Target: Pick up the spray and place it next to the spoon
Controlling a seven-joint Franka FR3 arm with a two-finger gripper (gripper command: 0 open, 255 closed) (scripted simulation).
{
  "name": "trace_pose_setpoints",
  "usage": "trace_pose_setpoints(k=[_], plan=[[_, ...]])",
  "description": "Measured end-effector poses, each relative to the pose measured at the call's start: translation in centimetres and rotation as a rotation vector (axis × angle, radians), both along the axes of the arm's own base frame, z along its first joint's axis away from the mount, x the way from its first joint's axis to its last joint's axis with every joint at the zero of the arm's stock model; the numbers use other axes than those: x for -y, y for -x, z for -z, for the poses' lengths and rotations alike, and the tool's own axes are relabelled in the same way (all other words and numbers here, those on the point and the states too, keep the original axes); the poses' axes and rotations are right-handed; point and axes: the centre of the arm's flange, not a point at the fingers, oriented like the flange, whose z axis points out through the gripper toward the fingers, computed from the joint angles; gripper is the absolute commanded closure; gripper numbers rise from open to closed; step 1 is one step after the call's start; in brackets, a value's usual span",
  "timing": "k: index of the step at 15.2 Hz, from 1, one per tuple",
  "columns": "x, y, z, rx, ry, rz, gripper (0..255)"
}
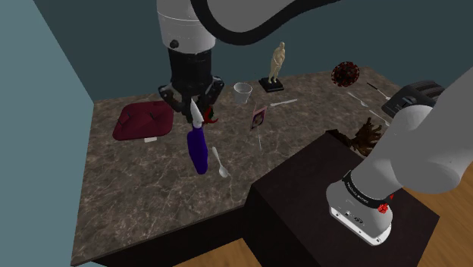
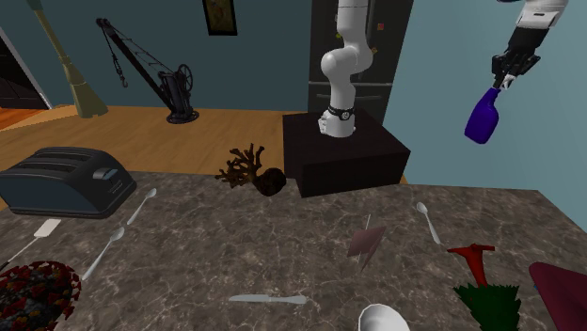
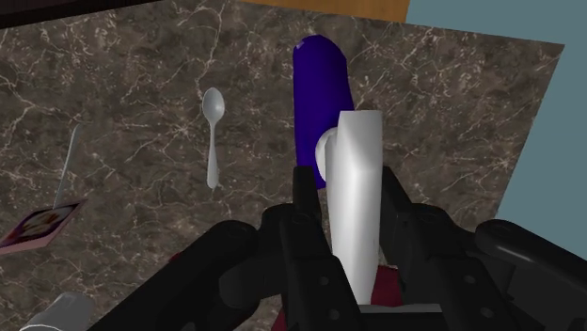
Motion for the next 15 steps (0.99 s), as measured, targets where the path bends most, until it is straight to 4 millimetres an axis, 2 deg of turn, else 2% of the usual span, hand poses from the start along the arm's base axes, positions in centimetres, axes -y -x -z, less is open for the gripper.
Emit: trace_pose_setpoints(k=[15], plan=[[-0.1, 0.0, 7.9, 0.0, 0.0, 0.0, 255]])
